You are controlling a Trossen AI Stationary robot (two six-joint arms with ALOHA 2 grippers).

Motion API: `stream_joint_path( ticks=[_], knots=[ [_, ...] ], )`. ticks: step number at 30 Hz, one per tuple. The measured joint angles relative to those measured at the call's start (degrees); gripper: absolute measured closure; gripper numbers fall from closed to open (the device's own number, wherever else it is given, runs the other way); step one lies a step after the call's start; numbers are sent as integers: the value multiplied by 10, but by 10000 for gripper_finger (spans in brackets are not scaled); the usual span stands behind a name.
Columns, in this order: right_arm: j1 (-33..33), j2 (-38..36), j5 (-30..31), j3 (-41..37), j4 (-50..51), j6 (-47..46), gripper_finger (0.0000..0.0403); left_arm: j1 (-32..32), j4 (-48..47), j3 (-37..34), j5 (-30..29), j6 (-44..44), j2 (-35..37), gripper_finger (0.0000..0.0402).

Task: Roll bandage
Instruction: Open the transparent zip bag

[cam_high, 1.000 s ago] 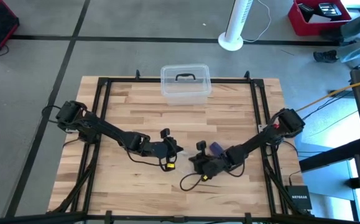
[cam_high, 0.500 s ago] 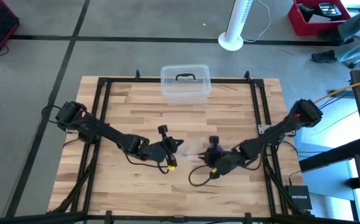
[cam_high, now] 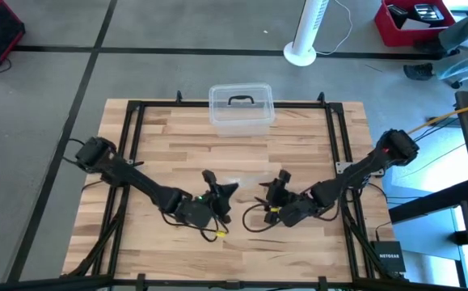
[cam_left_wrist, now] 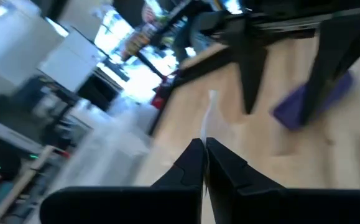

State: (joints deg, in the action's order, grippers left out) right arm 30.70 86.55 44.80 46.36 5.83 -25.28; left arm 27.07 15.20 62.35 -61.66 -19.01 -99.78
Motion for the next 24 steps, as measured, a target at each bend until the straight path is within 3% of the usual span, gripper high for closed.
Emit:
stream_joint_path(
  ticks=[6, 15, 24],
  knots=[
    [0, 60, 4, -38, -112, -31, 155, 0, 3, 0, 49, 99, -57, 402],
    [0, 73, 40, -71, -123, -104, 176, -2, 4, -1, 51, 213, -66, 395],
    [0, 73, 37, -106, -167, -106, 178, -19, -8, -1, 90, 266, -66, 393]
  ],
)
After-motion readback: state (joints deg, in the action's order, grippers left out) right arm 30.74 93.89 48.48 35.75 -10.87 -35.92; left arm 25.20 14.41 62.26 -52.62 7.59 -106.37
